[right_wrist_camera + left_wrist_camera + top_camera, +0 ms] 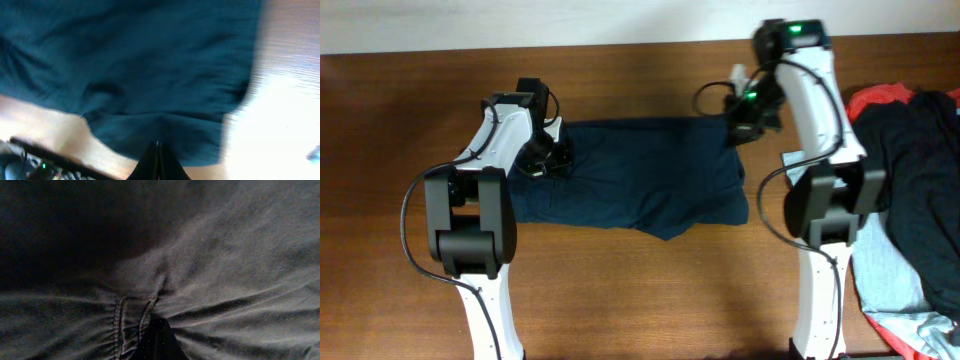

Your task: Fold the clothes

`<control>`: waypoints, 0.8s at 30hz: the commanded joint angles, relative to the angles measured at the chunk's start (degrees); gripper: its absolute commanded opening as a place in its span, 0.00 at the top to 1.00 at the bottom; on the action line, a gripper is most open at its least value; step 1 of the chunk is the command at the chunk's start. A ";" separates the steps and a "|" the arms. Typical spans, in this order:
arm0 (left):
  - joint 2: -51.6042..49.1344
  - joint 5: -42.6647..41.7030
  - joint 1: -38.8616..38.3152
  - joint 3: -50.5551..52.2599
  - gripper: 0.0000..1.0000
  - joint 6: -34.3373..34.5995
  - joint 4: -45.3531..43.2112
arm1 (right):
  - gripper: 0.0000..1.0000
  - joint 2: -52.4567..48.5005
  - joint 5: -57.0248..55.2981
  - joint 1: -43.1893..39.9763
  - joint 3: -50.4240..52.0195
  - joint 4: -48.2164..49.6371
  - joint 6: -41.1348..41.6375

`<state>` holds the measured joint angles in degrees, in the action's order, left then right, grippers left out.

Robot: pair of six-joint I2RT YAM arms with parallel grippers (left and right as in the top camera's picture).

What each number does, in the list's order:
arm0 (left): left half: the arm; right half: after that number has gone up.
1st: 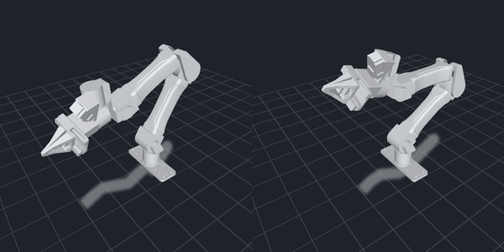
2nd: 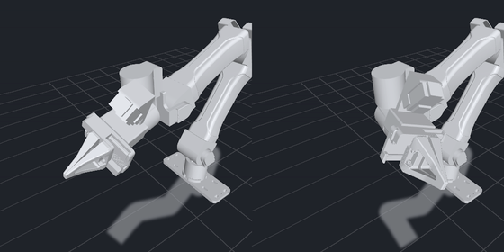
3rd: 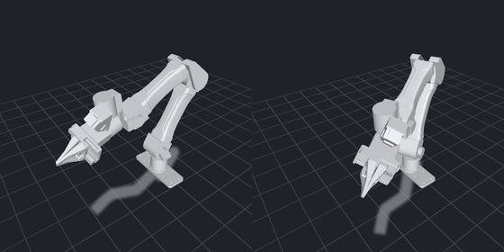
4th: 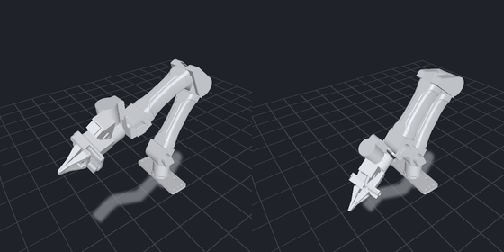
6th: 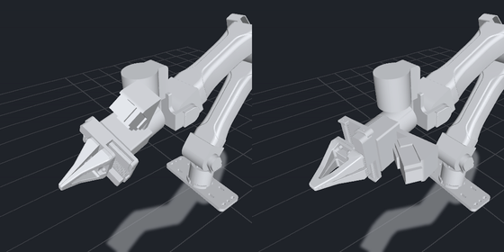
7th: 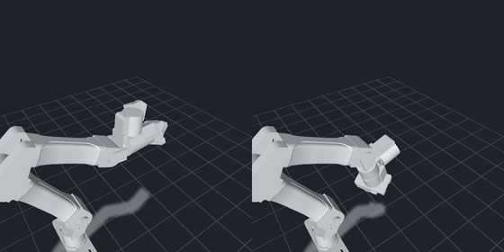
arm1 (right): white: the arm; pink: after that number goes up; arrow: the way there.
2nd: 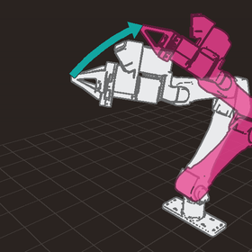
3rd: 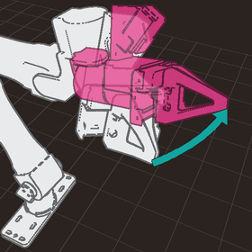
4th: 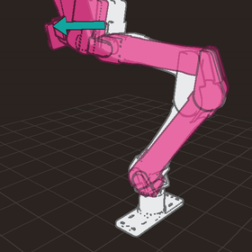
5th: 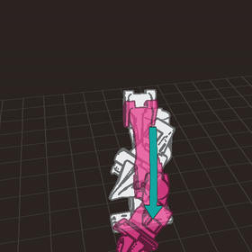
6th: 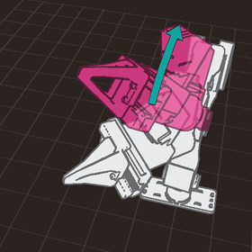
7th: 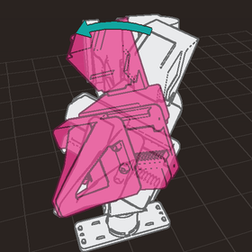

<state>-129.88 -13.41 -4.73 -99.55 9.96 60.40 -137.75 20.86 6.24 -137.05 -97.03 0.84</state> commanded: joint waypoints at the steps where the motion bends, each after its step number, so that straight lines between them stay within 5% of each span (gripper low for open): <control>1: -2.16 3.19 0.28 0.07 0.99 0.31 -0.61 | 0.96 1.64 3.17 4.63 2.23 -0.33 -2.12; 14: -2.16 3.19 0.28 0.07 0.99 0.28 -0.59 | 0.96 1.64 6.56 18.91 11.65 -0.24 -2.14; 24: -2.16 3.19 0.28 0.07 0.99 0.31 -0.61 | 0.96 1.53 5.29 20.70 23.37 5.90 -2.12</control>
<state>-129.88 -13.37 -4.73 -99.55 9.98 60.38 -137.73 26.22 26.94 -116.57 -92.20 -0.60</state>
